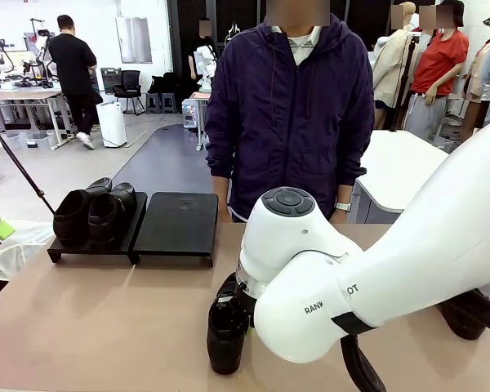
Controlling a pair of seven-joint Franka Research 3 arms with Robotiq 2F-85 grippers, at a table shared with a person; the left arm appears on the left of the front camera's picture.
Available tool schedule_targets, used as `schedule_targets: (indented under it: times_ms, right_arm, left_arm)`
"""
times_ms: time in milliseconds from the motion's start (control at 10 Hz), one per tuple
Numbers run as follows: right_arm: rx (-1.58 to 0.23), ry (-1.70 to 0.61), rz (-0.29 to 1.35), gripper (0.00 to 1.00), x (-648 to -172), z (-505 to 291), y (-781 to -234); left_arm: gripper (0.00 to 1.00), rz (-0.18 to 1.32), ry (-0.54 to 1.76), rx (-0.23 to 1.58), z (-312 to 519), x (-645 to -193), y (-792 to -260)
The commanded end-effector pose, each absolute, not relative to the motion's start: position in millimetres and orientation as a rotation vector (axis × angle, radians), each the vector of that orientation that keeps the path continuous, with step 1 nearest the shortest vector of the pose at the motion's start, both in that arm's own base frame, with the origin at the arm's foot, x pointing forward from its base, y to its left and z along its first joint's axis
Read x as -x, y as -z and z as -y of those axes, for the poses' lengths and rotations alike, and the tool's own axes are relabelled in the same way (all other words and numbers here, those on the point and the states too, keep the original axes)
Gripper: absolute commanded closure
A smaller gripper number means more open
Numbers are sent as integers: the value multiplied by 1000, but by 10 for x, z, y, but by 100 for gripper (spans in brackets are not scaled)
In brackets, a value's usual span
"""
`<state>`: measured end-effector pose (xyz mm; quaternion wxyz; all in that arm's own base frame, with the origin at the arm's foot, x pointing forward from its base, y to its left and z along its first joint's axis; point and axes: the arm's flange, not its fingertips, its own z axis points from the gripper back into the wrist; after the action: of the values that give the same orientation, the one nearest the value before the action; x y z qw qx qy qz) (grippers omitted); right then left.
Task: Organize the shoes by placing them on the stand.
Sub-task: Pick up one Shoe and place it in the middle of the table.
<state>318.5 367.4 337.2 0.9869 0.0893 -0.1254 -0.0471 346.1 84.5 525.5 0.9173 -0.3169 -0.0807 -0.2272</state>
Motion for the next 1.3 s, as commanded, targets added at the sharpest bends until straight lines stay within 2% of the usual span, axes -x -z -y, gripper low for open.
schedule_targets:
  times_ms: [0,200,500,900,1000,1200]
  right_arm:
    - [-180,80,273,0,-3176,-3631,-3421]
    - [-201,51,287,0,-3183,-3462,-3725]
    - [-285,-49,281,0,-3140,-2780,-4610]
    - [-344,-315,247,0,-2927,-749,-5726]
    - [-389,-315,267,0,-2852,-315,-5859]
    - [-344,-307,335,0,-2698,227,-5869]
  left_arm:
    - [0,154,462,651,-862,-3445,-5272]
    - [0,154,462,651,-862,-3445,-5272]
    - [0,154,462,651,-862,-3445,-5272]
    - [0,154,462,651,-862,-3445,-5272]
    - [0,154,462,651,-862,-3445,-5272]
    - [0,154,462,651,-862,-3445,-5272]
